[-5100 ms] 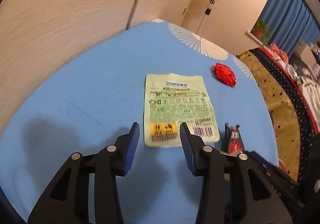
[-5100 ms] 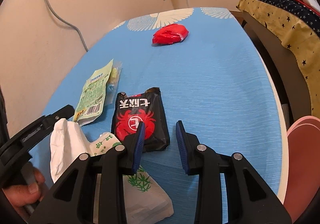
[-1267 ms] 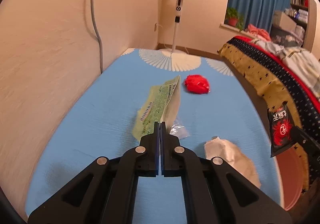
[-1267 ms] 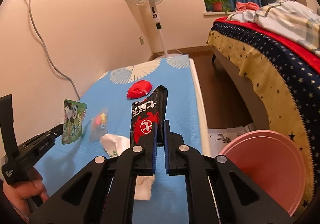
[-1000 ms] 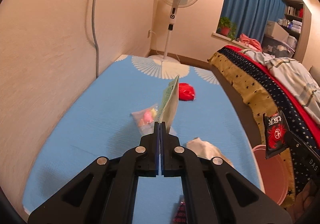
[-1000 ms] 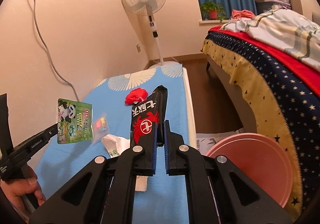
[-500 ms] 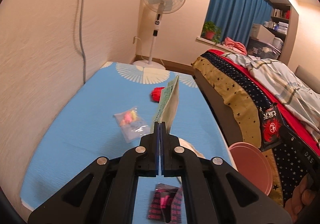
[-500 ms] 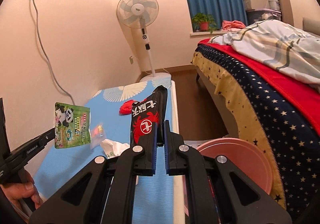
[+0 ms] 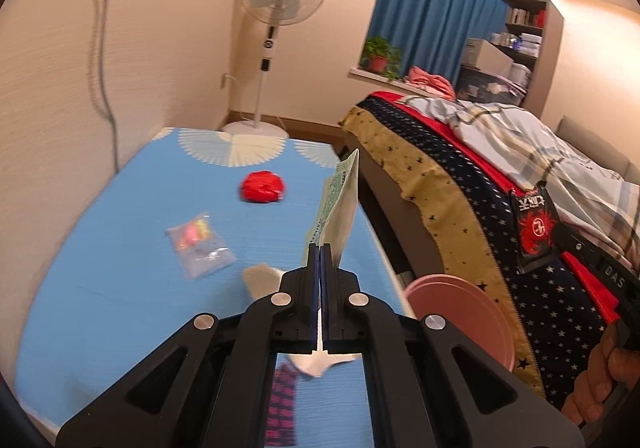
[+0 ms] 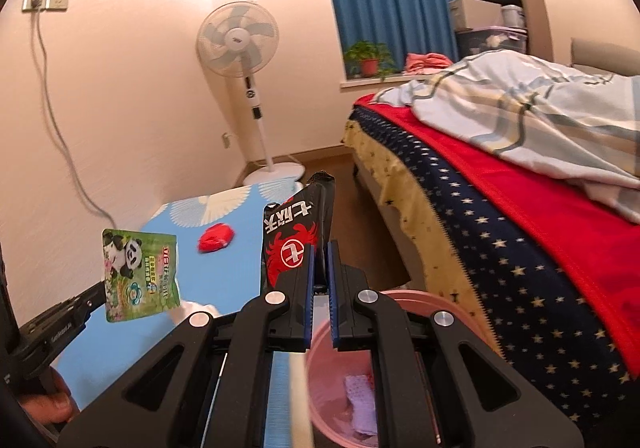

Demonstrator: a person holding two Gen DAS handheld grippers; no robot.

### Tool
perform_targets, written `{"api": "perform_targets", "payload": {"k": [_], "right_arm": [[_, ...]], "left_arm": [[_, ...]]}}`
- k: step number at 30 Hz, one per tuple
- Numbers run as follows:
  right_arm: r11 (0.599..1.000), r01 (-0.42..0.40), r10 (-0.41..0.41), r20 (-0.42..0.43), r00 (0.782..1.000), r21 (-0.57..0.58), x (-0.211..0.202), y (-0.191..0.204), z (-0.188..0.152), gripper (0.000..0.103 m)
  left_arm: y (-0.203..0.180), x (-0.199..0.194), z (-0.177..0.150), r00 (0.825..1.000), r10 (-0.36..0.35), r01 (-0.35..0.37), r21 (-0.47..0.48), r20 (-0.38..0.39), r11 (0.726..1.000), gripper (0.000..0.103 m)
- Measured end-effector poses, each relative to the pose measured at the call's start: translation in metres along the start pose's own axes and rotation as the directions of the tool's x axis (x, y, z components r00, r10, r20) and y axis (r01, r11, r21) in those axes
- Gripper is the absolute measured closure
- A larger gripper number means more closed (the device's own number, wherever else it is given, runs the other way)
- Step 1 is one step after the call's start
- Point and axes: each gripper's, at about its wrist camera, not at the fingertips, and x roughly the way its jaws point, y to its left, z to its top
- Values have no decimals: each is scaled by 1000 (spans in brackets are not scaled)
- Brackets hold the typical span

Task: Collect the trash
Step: 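Carry the green wrapper in left tool while right tool carries the red-black packet to the bin, then open left tool over the pink bin while right tool releases the red-black packet into it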

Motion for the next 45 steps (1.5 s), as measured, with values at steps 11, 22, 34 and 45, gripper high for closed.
{"api": "perform_targets", "payload": {"k": [11, 22, 34, 45], "right_arm": [[993, 108, -107, -34, 994, 38, 4, -29, -6, 96], [979, 193, -189, -71, 979, 66, 14, -54, -15, 96], [963, 254, -242, -121, 963, 95, 34, -70, -28, 96], [959, 266, -249, -153, 956, 98, 45, -74, -33, 96]], "left_arm": [[-48, 17, -7, 990, -137, 138, 36, -31, 990, 103], [-89, 56, -28, 958, -257, 265, 48, -126, 963, 103], [-119, 98, -57, 930, -281, 306, 73, -235, 949, 103], [-125, 114, -69, 916, -281, 312, 70, -288, 947, 102]]}}
